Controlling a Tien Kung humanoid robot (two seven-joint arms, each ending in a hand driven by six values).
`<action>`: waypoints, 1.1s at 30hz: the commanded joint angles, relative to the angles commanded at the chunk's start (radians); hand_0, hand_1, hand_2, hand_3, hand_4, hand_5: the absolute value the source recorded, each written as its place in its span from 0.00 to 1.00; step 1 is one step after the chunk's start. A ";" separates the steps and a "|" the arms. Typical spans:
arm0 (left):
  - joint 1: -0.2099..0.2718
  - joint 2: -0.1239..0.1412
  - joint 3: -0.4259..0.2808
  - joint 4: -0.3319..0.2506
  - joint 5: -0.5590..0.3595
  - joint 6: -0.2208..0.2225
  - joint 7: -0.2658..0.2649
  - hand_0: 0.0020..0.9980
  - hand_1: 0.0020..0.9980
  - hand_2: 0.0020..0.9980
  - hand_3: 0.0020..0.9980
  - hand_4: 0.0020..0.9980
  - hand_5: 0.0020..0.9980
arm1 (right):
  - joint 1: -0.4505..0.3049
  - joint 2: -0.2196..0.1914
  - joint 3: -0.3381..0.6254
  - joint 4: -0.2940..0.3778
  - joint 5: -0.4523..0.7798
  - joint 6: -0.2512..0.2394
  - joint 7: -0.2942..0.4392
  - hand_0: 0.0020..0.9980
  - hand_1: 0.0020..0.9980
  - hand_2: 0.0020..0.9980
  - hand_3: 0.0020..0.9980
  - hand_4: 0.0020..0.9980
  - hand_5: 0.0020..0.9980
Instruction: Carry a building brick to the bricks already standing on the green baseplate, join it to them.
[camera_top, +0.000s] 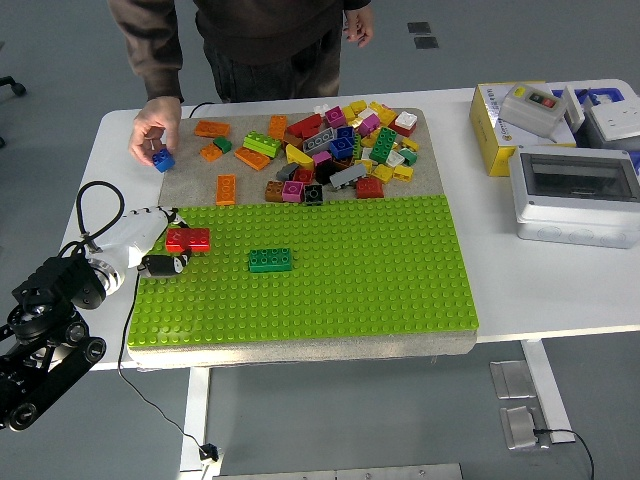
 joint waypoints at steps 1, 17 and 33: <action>-0.004 -0.004 0.006 -0.013 -0.002 -0.002 0.004 1.00 0.96 0.94 0.62 0.55 0.19 | 0.000 0.000 -0.002 0.000 0.002 0.000 0.001 0.67 0.64 0.67 0.71 0.59 0.74; -0.012 -0.091 0.011 0.072 -0.019 -0.021 0.020 1.00 0.96 0.94 0.61 0.57 0.20 | 0.002 0.001 0.002 0.000 0.001 0.001 0.003 0.67 0.64 0.67 0.71 0.59 0.75; -0.001 -0.097 0.009 0.072 -0.036 -0.030 0.028 1.00 0.96 0.94 0.61 0.58 0.21 | 0.006 0.000 0.000 0.000 0.000 0.001 0.002 0.67 0.64 0.67 0.71 0.59 0.75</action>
